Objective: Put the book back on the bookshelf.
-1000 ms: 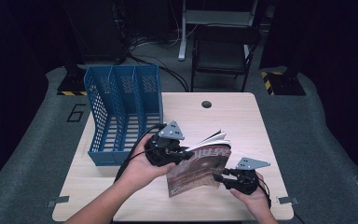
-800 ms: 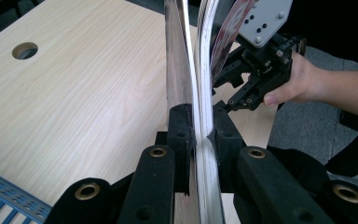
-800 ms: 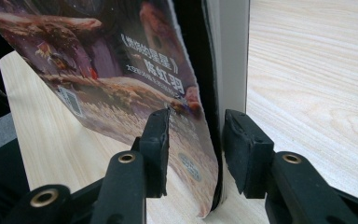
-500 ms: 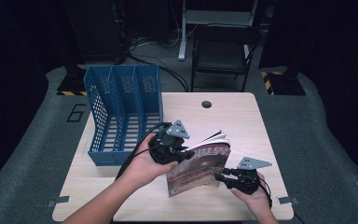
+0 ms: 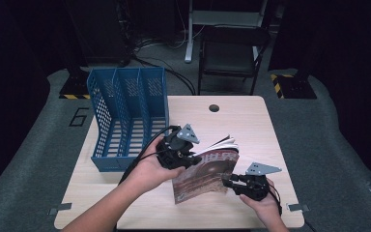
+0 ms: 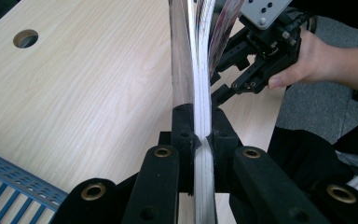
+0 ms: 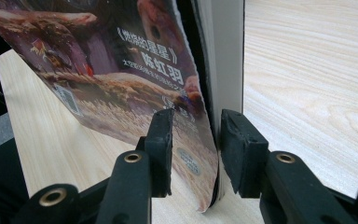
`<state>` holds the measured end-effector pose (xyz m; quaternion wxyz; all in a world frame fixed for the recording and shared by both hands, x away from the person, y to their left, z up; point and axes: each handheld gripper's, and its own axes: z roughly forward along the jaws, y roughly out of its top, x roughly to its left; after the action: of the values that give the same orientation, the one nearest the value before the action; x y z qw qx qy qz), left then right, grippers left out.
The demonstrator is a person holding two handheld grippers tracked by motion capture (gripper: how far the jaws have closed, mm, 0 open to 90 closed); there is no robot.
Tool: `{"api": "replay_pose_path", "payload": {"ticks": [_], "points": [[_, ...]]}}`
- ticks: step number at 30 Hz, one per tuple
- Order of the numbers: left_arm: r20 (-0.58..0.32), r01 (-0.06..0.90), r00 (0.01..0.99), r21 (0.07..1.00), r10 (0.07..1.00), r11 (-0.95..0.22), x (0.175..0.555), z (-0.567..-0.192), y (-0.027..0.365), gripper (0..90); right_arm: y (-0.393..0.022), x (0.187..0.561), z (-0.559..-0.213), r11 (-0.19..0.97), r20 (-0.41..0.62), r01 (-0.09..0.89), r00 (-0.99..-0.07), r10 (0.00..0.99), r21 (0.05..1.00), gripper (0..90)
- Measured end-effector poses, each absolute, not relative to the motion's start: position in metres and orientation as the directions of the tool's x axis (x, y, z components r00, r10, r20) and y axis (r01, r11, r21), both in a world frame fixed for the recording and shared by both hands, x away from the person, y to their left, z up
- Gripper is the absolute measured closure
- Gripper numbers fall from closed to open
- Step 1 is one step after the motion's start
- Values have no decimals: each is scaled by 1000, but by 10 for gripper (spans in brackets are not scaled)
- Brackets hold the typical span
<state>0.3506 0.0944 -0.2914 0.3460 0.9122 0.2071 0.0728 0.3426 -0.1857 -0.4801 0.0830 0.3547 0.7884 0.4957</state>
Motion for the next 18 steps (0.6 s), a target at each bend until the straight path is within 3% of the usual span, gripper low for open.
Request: {"api": "replay_pose_path", "payload": {"ticks": [18], "points": [[0, 331, 906, 623, 423, -708, 353, -288, 91, 840, -185, 342, -480, 247, 231, 488, -725, 649, 837, 662]]}}
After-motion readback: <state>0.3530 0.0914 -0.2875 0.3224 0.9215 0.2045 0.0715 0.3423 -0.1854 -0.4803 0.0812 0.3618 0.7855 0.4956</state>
